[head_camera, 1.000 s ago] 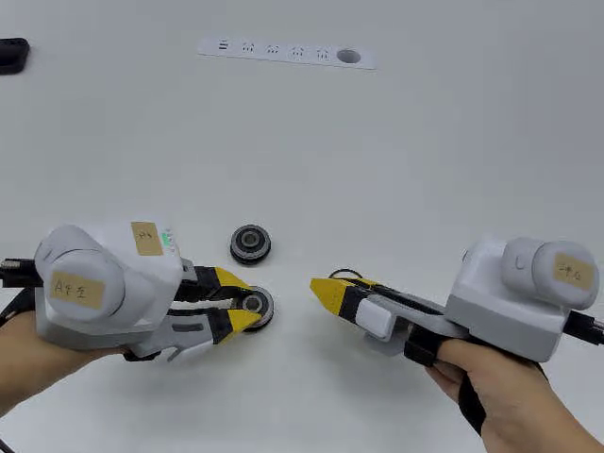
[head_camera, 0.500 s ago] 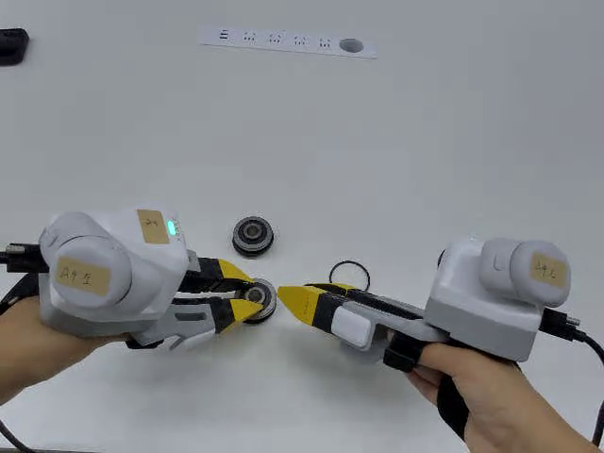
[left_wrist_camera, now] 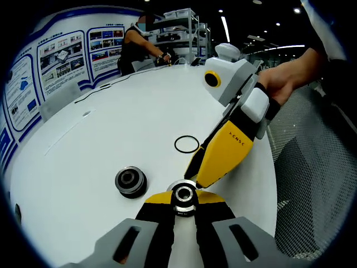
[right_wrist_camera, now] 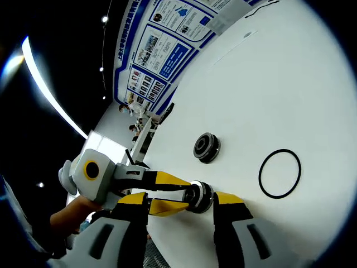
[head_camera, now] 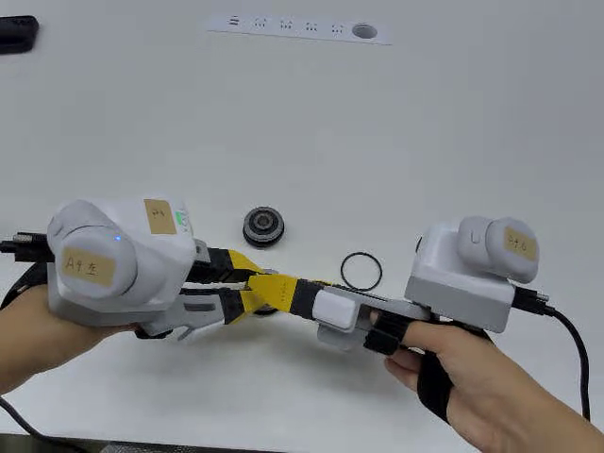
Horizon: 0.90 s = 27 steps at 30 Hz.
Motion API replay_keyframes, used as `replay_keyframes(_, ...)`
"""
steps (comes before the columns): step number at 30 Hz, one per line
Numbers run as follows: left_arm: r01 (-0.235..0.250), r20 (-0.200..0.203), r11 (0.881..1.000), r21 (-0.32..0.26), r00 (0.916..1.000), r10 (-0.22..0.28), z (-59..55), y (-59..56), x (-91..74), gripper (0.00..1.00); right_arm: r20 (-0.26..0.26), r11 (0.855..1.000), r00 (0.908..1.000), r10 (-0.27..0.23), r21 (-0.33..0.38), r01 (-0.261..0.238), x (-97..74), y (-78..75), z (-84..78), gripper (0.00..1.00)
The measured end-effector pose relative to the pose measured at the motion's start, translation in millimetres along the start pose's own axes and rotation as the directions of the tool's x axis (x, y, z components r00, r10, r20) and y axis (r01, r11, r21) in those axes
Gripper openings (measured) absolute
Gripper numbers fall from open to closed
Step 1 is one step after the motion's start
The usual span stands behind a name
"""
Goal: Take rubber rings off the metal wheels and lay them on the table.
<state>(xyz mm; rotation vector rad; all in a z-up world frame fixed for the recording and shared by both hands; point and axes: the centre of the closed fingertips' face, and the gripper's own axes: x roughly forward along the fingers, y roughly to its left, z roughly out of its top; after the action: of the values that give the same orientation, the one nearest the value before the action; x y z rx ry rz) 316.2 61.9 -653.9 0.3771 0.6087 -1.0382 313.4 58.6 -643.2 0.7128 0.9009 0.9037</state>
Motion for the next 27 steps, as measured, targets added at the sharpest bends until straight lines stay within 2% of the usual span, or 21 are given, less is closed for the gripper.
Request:
replay_keyframes(11,-0.004,0.004,1.000,-0.004,1.0000,0.004,1.0,-0.9,0.5,0.13,-0.030,0.999,0.9992,0.024,0.022,-0.023,-0.6,2.8,-5.5,0.45)
replay_keyframes(22,-0.007,0.007,1.000,-0.008,0.9999,0.007,1.6,-1.7,0.4,0.13,-0.011,0.999,0.9995,0.029,0.032,-0.029,-5.6,4.4,-6.0,0.41)
replay_keyframes(27,-0.007,0.007,1.000,-0.008,0.9999,0.008,1.7,-2.1,0.2,0.13,-0.005,0.999,0.9997,0.026,0.029,-0.026,-6.3,3.6,-4.3,0.36)
